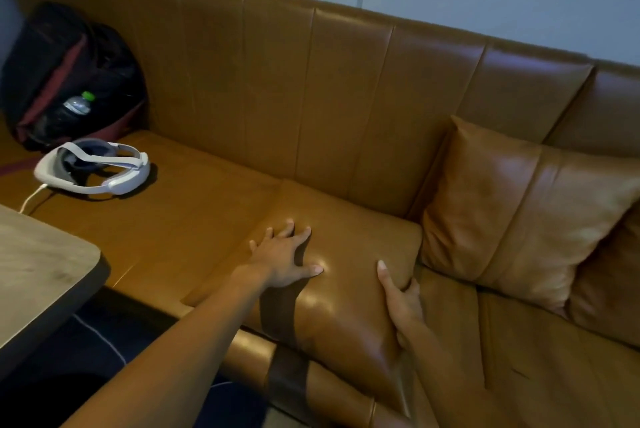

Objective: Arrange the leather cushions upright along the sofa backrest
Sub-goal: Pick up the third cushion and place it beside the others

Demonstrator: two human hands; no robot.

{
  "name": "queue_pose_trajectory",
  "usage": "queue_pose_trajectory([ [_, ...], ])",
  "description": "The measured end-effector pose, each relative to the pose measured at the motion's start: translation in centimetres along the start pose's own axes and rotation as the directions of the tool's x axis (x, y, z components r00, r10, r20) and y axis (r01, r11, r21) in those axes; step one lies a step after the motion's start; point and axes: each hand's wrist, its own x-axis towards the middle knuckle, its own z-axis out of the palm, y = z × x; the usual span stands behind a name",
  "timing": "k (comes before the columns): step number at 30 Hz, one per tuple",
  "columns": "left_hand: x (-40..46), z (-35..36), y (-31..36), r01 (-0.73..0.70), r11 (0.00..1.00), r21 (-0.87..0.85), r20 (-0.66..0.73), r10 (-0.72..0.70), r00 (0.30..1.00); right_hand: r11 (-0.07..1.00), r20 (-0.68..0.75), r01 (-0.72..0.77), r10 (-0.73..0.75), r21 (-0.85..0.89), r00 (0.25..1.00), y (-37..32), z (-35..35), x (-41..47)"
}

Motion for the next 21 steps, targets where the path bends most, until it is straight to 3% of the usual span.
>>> queue_pose_trajectory([
  [8,-1.6,1.0,1.2,0.017,0.998,0.058,-0.014,-0.016,1.000,0.985,0.126,-0.174,0.171,0.018,0.977,2.3,-2.2,-0.3],
  [15,-3.4,1.1,1.9,0.035,0.999,0.029,0.022,-0.035,0.999,0.991,0.076,-0.124,0.120,0.048,0.990,2.5,-2.2,-2.2],
  [21,-5.7,0.7,1.8,0.073,0.996,-0.045,0.087,-0.069,0.994,0.991,0.042,-0.015,0.021,-0.136,0.999,2.4,-3.8,-3.5],
])
